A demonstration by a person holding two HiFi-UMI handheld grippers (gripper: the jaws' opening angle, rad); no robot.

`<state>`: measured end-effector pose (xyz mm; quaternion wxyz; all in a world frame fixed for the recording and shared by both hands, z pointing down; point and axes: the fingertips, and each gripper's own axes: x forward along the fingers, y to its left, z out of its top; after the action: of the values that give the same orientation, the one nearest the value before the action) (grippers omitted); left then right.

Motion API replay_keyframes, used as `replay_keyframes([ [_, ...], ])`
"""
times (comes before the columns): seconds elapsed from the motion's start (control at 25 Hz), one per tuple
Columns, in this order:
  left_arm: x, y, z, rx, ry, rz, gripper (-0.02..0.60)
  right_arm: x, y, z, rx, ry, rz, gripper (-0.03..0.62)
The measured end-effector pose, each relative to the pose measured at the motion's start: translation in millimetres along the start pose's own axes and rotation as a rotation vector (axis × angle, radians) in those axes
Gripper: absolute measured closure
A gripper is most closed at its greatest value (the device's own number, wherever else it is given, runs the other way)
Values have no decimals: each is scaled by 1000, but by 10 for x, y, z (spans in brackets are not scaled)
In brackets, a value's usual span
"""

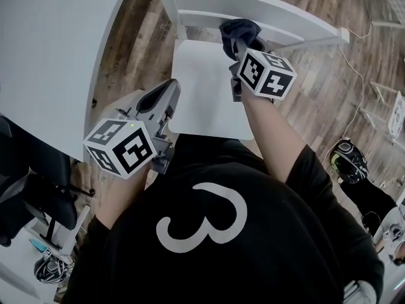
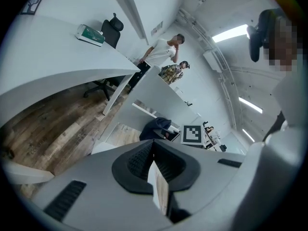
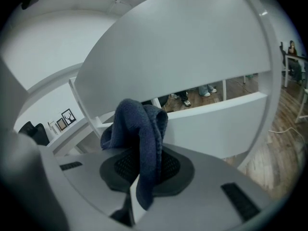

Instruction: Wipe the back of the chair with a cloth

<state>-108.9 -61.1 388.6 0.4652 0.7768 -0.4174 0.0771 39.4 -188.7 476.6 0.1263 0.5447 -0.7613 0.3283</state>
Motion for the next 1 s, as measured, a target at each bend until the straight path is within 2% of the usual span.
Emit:
replay_keyframes([
  [0.56,410,-544,-326,21,41,-16,568,-451,-956,50,51,-20,-67,542],
  [1.0,424,-837,-468,39,-3,21,568,-658,-1429,65,93,-41,-84,542],
])
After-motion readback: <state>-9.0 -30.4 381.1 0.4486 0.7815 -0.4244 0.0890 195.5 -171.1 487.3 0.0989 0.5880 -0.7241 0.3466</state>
